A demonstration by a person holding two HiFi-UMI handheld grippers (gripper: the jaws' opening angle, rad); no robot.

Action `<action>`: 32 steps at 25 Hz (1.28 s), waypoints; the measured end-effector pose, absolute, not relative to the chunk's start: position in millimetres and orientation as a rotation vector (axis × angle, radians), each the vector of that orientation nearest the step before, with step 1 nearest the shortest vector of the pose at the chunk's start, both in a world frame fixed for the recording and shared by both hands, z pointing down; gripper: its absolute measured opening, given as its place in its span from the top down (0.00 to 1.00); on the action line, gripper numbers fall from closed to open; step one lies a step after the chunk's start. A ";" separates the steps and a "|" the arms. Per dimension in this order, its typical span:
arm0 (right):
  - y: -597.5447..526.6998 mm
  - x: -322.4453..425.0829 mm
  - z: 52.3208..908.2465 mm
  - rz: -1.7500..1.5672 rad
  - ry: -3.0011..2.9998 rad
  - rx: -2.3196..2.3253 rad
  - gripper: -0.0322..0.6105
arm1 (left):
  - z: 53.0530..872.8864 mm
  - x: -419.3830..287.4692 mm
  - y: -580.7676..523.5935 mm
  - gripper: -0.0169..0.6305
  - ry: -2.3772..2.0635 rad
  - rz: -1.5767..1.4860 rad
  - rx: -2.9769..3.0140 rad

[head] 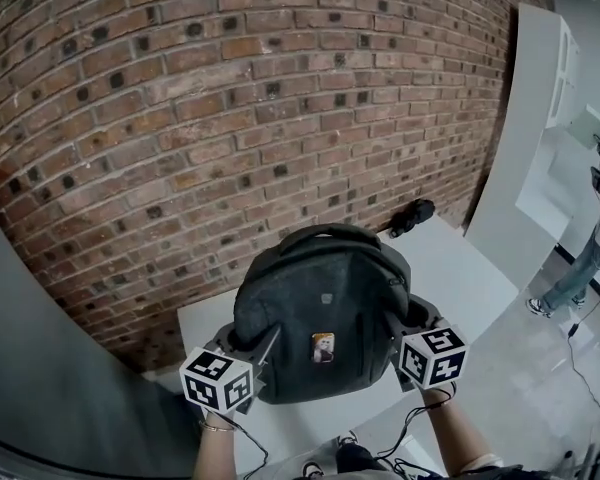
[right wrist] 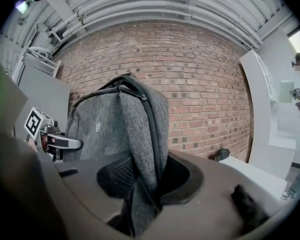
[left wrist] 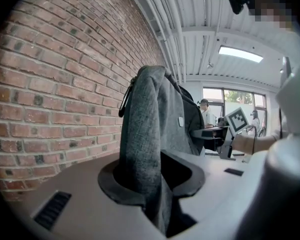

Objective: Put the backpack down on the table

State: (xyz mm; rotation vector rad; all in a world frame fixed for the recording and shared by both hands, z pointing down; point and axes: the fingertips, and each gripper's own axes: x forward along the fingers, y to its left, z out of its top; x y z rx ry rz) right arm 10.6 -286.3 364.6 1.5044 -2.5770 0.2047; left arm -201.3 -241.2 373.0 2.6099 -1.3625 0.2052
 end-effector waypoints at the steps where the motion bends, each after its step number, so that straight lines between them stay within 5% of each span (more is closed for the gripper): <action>1: -286.0 14.4 369.2 0.215 -2.565 1.511 0.76 | 377.6 -197.8 -242.7 0.80 -1.348 0.210 2.607; 32: -393.5 57.3 456.1 0.372 -2.407 1.543 0.76 | 467.5 -160.6 -366.9 0.78 -1.191 0.240 2.468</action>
